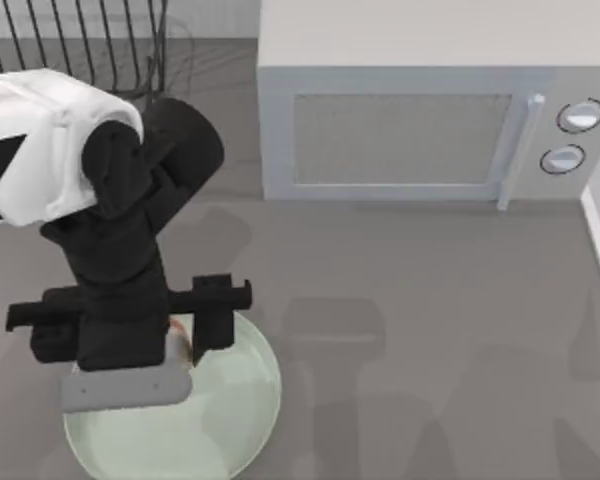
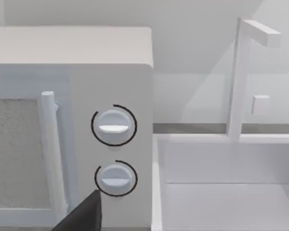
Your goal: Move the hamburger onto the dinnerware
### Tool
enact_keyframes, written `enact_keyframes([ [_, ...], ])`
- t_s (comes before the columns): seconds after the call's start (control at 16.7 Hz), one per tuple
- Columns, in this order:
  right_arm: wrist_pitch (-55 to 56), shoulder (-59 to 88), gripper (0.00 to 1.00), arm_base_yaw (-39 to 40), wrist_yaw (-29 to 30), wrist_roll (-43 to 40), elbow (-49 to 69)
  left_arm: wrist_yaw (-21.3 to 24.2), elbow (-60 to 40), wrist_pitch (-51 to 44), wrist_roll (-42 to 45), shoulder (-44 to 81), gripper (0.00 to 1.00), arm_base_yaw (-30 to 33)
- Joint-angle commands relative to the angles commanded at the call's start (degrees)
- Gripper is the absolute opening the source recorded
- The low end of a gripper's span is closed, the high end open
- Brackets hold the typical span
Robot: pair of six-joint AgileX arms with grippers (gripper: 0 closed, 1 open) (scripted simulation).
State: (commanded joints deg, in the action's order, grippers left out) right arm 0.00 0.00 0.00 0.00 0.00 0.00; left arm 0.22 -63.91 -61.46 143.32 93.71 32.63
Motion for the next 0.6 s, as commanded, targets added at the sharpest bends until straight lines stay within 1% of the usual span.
enact_keyframes([
  [0.12, 0.0, 0.0, 1.00, 0.0, 0.0, 0.0, 0.0, 0.0, -0.1, 0.2, 2.1, 0.2, 0.00, 1.4],
  [0.48, 0.0, 0.0, 1.00, 0.0, 0.0, 0.0, 0.0, 0.1, 0.3, 0.4, 2.3, 0.1, 0.00, 1.2],
  [0.6, 0.0, 0.0, 1.00, 0.0, 0.0, 0.0, 0.0, 0.1, 1.7, 2.5, 2.2, 1.0, 0.00, 1.2],
])
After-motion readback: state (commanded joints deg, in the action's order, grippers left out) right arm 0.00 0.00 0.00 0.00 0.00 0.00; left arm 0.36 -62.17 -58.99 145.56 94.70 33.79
